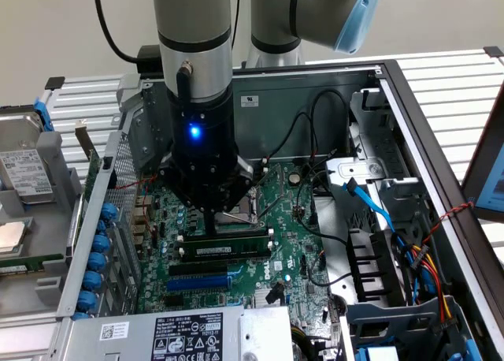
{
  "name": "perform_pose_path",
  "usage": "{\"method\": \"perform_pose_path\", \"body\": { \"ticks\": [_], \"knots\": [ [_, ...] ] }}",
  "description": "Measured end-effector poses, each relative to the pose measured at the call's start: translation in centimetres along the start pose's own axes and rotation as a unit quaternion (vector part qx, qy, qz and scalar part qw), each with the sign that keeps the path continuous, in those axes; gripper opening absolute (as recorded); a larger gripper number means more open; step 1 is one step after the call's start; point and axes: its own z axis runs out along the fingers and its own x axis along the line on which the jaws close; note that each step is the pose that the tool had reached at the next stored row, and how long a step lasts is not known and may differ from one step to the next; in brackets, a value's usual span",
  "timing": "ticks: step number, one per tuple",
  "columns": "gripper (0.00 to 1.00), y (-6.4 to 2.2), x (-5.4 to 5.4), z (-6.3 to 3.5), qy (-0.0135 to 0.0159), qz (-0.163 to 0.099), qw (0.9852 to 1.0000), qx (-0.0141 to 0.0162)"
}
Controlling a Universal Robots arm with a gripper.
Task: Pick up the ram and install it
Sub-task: 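Press down the ram until it locks into place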
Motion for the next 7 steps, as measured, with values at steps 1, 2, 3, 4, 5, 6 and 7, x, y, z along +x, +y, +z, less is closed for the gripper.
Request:
{"method": "perform_pose_path", "body": {
  "ticks": [1,2,3,4,5,6,7],
  "knots": [
    [0.10,0.00,0.00,0.00,0.0003,0.007,1.0000,-0.0001],
    [0.10,0.00,0.00,0.00,0.0003,0.008,1.0000,-0.0001],
    [0.10,0.00,0.00,0.00,0.0003,0.008,1.0000,-0.0001],
    [0.10,0.00,0.00,0.00,0.0003,0.008,1.0000,-0.0001],
    [0.10,0.00,0.00,0.00,0.0003,0.008,1.0000,-0.0001],
    [0.10,0.00,0.00,0.00,0.0003,0.008,1.0000,-0.0001],
    [0.10,0.00,0.00,0.00,0.0003,0.008,1.0000,-0.0001]
  ]
}}
